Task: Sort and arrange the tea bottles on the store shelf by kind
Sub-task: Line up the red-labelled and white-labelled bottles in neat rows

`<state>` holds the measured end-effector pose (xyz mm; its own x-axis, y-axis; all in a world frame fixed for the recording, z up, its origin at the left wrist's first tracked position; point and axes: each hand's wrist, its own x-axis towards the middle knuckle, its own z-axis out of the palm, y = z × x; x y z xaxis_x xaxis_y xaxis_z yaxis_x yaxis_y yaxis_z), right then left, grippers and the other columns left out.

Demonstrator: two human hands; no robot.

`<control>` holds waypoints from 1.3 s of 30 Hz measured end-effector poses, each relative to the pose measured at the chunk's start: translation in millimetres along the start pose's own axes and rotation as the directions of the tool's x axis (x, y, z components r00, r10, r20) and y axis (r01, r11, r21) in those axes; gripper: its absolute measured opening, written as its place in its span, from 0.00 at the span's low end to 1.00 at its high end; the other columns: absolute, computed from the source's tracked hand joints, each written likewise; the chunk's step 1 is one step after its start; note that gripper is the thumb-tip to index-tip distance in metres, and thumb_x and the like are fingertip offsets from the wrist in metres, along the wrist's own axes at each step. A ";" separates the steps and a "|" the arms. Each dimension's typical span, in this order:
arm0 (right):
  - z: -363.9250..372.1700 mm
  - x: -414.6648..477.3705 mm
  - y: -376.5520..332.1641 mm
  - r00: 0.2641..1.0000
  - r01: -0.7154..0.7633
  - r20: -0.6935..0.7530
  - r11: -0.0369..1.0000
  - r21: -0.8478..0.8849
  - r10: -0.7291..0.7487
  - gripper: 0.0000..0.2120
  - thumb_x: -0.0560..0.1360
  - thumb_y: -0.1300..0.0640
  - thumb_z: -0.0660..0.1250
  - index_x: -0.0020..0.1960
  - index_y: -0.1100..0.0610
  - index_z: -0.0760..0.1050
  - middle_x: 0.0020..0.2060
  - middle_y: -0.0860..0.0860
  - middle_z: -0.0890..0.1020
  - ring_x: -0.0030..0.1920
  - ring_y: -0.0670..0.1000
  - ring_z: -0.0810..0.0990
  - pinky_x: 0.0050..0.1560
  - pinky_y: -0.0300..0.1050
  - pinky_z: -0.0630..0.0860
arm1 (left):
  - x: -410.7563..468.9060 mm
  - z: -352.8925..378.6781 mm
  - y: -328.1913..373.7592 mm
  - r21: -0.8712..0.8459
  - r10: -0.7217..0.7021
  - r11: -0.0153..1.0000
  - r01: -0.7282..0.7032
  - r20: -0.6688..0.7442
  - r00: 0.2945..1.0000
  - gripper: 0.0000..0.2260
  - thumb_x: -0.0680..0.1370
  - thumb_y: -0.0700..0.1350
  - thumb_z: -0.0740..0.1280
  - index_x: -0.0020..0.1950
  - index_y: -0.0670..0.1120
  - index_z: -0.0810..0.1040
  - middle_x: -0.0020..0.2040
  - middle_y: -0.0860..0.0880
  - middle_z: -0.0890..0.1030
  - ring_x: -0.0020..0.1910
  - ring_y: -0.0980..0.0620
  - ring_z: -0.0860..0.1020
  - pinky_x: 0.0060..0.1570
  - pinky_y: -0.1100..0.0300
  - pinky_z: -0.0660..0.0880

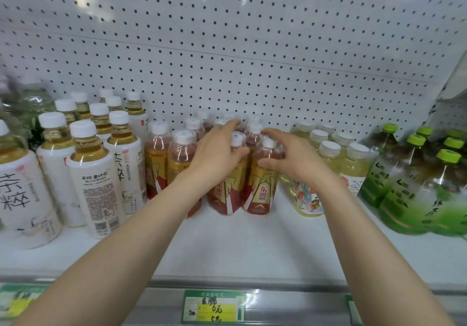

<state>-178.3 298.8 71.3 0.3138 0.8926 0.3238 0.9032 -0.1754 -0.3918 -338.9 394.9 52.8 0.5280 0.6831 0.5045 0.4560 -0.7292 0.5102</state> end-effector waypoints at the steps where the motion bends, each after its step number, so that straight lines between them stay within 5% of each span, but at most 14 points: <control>1: 0.2 0.3 0.5 1.000 0.004 0.007 1.000 -0.009 -0.004 0.36 0.71 0.48 0.75 0.75 0.44 0.65 0.67 0.52 0.77 0.66 0.55 0.75 0.64 0.54 0.73 | 2.2 -2.6 2.6 0.039 0.018 0.999 -0.020 0.048 0.999 0.26 0.77 0.50 0.69 0.74 0.50 0.67 0.68 0.47 0.75 0.66 0.47 0.73 0.62 0.54 0.68; 5: -3.0 1.9 3.4 0.999 -0.007 0.049 1.000 -0.004 0.007 0.36 0.73 0.49 0.74 0.76 0.44 0.63 0.69 0.52 0.74 0.68 0.56 0.72 0.66 0.53 0.71 | 10.2 -10.8 11.8 0.125 0.051 0.989 -0.076 0.193 0.980 0.23 0.78 0.49 0.66 0.73 0.51 0.69 0.68 0.47 0.74 0.63 0.46 0.75 0.59 0.55 0.68; 14: 8.4 -3.6 0.2 0.996 -0.023 -0.085 1.000 -0.005 0.022 0.35 0.70 0.46 0.76 0.74 0.44 0.67 0.63 0.52 0.79 0.61 0.55 0.77 0.62 0.53 0.74 | 14.3 14.3 15.8 0.219 -0.059 0.973 0.076 -0.084 0.995 0.22 0.78 0.57 0.66 0.68 0.47 0.72 0.60 0.45 0.78 0.58 0.45 0.77 0.52 0.55 0.70; 19: 10.3 -7.7 1.4 0.991 -0.019 -0.135 1.000 0.024 0.022 0.32 0.69 0.46 0.77 0.70 0.45 0.69 0.50 0.50 0.81 0.51 0.52 0.81 0.53 0.51 0.78 | 2.9 15.9 15.3 0.209 -0.018 0.977 0.034 -0.078 0.997 0.28 0.78 0.57 0.63 0.75 0.47 0.64 0.64 0.43 0.76 0.64 0.42 0.73 0.60 0.52 0.68; 22: 10.5 -4.7 1.6 0.996 -0.024 -0.085 0.999 -0.049 0.020 0.32 0.70 0.43 0.74 0.70 0.44 0.66 0.56 0.52 0.80 0.55 0.55 0.80 0.55 0.55 0.78 | -15.4 8.0 6.2 0.267 0.113 0.959 -0.089 -0.075 0.991 0.24 0.80 0.54 0.62 0.74 0.45 0.67 0.71 0.43 0.71 0.73 0.43 0.63 0.71 0.50 0.60; 24: 10.0 -3.0 -0.7 0.996 -0.043 -0.075 0.996 -0.080 0.037 0.32 0.72 0.38 0.71 0.72 0.44 0.64 0.62 0.54 0.77 0.60 0.57 0.77 0.59 0.55 0.76 | -29.6 -3.0 -7.7 0.333 0.218 0.932 -0.145 -0.195 0.956 0.20 0.80 0.49 0.63 0.71 0.44 0.72 0.72 0.42 0.70 0.75 0.41 0.61 0.72 0.48 0.59; 27: 10.5 -2.7 -11.3 0.989 0.022 -0.148 0.997 -0.067 -0.031 0.34 0.73 0.32 0.63 0.75 0.45 0.63 0.71 0.52 0.70 0.69 0.56 0.70 0.65 0.55 0.71 | -43.6 -25.8 -37.9 0.280 0.073 0.960 0.028 -0.344 0.936 0.21 0.81 0.45 0.63 0.73 0.43 0.69 0.75 0.41 0.66 0.76 0.41 0.60 0.73 0.44 0.60; 29: 15.4 -1.0 -23.0 0.985 0.086 -0.144 0.992 -0.087 -0.098 0.36 0.71 0.27 0.61 0.75 0.43 0.65 0.72 0.51 0.70 0.72 0.55 0.67 0.69 0.57 0.68 | -47.2 -39.7 -51.3 0.189 -0.089 0.971 0.147 -0.287 0.954 0.25 0.81 0.50 0.63 0.76 0.44 0.64 0.76 0.43 0.65 0.76 0.44 0.59 0.74 0.48 0.58; 32: 29.5 4.7 -32.1 0.986 0.124 -0.095 0.980 -0.153 -0.140 0.38 0.67 0.25 0.62 0.73 0.41 0.66 0.68 0.50 0.75 0.71 0.56 0.67 0.69 0.59 0.67 | -46.0 -50.0 -52.1 0.247 -0.080 0.961 0.128 -0.198 0.977 0.26 0.80 0.53 0.64 0.76 0.45 0.64 0.71 0.45 0.72 0.75 0.45 0.62 0.71 0.51 0.59; 39: 36.5 4.8 -26.8 0.978 0.125 -0.163 0.992 -0.034 -0.129 0.30 0.70 0.39 0.73 0.70 0.43 0.70 0.61 0.47 0.80 0.70 0.55 0.66 0.66 0.57 0.68 | -36.6 -58.5 -42.3 0.245 -0.158 0.955 0.164 -0.044 0.986 0.29 0.77 0.55 0.67 0.76 0.51 0.63 0.68 0.48 0.69 0.63 0.42 0.73 0.60 0.49 0.72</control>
<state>-211.7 322.9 51.9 0.2383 0.8279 0.5077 0.9448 -0.0767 -0.3185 -419.5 403.0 53.5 0.4171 0.7909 0.4477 0.6980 -0.5943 0.3994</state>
